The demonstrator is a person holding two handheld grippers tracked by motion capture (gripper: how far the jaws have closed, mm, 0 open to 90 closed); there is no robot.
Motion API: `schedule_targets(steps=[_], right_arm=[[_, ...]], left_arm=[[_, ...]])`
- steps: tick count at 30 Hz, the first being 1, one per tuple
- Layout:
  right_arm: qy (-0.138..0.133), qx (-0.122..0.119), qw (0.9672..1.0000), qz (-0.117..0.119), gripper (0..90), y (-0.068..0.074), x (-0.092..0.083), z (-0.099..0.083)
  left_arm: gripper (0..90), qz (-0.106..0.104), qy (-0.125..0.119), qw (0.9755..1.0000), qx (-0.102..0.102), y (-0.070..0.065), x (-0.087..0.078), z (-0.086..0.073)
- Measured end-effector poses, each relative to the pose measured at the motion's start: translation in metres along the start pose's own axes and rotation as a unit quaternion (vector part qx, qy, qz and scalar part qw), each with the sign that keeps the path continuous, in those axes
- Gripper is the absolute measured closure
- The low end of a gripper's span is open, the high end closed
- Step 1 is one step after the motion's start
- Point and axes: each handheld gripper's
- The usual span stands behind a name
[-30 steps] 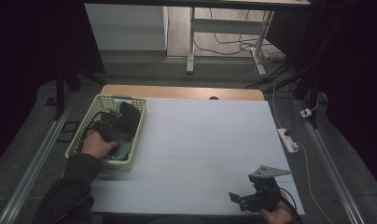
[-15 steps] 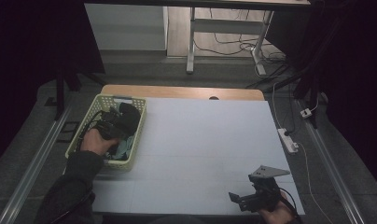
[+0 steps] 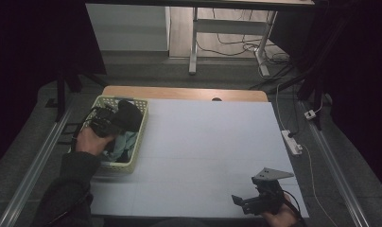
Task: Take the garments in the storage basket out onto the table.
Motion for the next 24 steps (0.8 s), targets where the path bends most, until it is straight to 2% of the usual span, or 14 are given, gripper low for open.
schedule_targets(steps=[3, 11, 18, 24], right_arm=[[0.000, 0.000, 1.0000, 0.000, 0.0, 0.000, 0.000, 0.000], [0.000, 0.000, 1.0000, 0.000, 0.0, 0.000, 0.001, 0.000], [0.000, 0.000, 1.0000, 0.000, 0.0, 0.000, 0.001, 0.000], [0.000, 0.000, 1.0000, 0.000, 0.0, 0.000, 0.001, 0.000]], left_arm=[[56.9, 0.001, -0.022, 0.9997, -0.003, 0.003, -0.012, 0.000], [56.3, -0.005, -0.045, 0.9990, 0.001, 0.006, -0.031, 0.000], [55.0, -0.019, -0.069, 0.9974, 0.010, 0.008, -0.051, 0.010], [54.6, -0.007, -0.076, 0.9968, 0.023, 0.007, -0.067, 0.023]])
Point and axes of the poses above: each handheld gripper's, and its own axes: x roughly forward along the jaws, z roughly out of its top, y roughly to its left, and after that the axes turned 15 degrees about x, right-handed
